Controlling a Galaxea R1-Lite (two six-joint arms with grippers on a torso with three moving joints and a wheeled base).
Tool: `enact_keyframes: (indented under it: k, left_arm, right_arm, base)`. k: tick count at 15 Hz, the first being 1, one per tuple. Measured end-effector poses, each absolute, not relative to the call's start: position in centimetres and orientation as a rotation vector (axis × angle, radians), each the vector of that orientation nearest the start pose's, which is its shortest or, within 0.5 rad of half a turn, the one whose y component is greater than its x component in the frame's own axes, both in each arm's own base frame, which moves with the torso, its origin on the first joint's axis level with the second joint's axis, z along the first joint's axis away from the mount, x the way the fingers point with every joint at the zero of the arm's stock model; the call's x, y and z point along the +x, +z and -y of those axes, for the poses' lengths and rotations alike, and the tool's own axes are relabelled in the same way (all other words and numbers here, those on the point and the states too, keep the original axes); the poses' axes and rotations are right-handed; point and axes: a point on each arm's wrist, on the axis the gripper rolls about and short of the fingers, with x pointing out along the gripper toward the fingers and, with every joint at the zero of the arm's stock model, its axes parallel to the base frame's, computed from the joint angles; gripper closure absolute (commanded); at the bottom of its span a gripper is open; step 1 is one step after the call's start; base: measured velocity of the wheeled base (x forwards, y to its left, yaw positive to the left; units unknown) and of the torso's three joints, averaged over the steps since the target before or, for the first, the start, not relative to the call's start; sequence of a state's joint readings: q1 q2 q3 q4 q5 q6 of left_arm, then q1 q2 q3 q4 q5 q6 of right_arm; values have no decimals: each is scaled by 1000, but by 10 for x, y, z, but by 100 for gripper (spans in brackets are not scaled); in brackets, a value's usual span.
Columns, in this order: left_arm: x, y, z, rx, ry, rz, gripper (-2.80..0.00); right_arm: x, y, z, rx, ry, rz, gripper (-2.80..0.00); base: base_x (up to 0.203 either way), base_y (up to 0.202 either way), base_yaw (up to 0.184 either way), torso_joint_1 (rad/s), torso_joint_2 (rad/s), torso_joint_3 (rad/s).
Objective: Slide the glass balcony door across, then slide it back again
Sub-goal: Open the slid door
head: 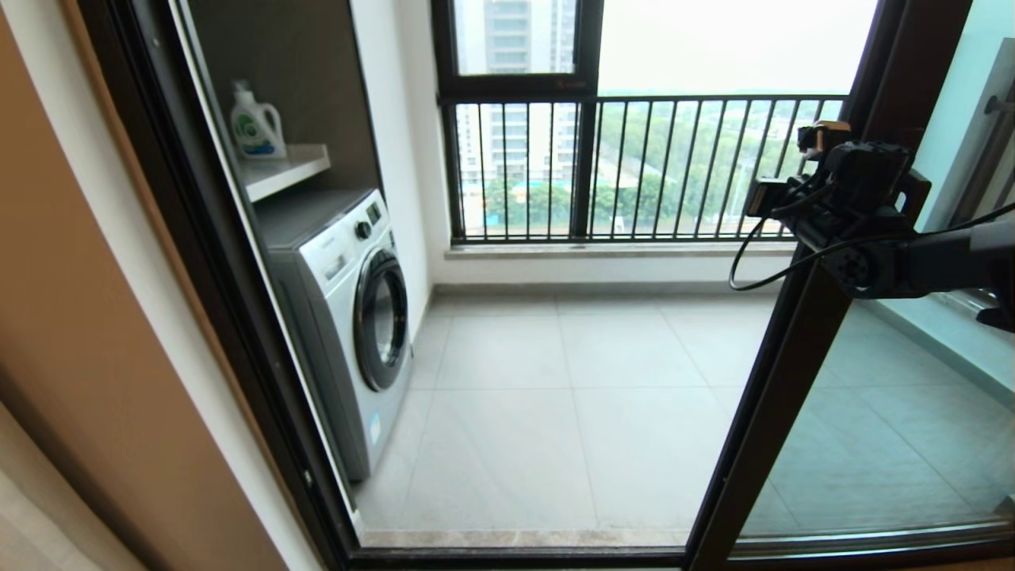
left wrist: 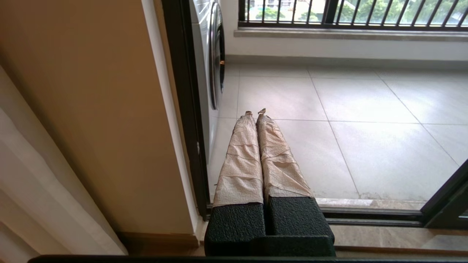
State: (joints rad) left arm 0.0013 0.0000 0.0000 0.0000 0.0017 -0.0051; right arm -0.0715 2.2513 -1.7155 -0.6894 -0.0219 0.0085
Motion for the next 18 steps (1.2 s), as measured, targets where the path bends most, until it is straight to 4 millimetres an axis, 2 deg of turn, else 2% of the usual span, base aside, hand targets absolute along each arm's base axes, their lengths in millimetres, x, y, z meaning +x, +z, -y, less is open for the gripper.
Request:
enact_keyframes:
  k: [18]
  left_arm:
    - [-23,75,0,-4,3,0,0]
  right_arm:
    - [470,226,87,-5,-155,157,0]
  base:
    - [0,0,0,0,0,0]
